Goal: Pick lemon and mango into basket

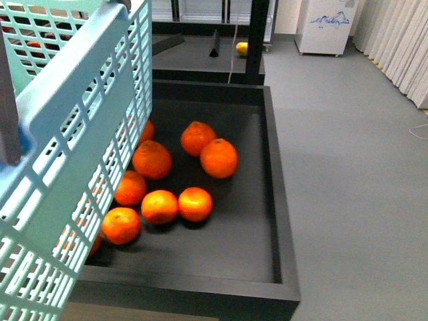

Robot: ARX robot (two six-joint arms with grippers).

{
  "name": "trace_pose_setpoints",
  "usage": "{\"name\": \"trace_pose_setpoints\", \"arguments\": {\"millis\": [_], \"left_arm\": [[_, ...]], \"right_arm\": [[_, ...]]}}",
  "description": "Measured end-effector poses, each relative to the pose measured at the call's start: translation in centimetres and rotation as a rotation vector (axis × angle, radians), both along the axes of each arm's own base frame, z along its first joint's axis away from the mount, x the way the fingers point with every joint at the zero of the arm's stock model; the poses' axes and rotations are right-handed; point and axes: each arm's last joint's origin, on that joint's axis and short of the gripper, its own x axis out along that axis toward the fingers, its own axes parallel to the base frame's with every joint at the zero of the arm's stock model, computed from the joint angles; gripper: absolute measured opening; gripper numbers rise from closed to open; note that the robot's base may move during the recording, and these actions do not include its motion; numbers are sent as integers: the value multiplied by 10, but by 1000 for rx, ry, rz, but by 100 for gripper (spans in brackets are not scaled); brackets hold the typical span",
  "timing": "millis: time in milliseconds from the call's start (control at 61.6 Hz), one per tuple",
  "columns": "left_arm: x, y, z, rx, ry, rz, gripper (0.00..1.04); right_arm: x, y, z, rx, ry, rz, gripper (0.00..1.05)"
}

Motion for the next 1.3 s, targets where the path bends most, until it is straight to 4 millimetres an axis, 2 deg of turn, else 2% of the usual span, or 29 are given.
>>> {"name": "trace_pose_setpoints", "arguments": {"millis": [1298], "left_arm": [[0, 0, 0, -1, 0, -1, 4]], "right_arm": [[0, 0, 0, 1, 0, 3, 96]]}}
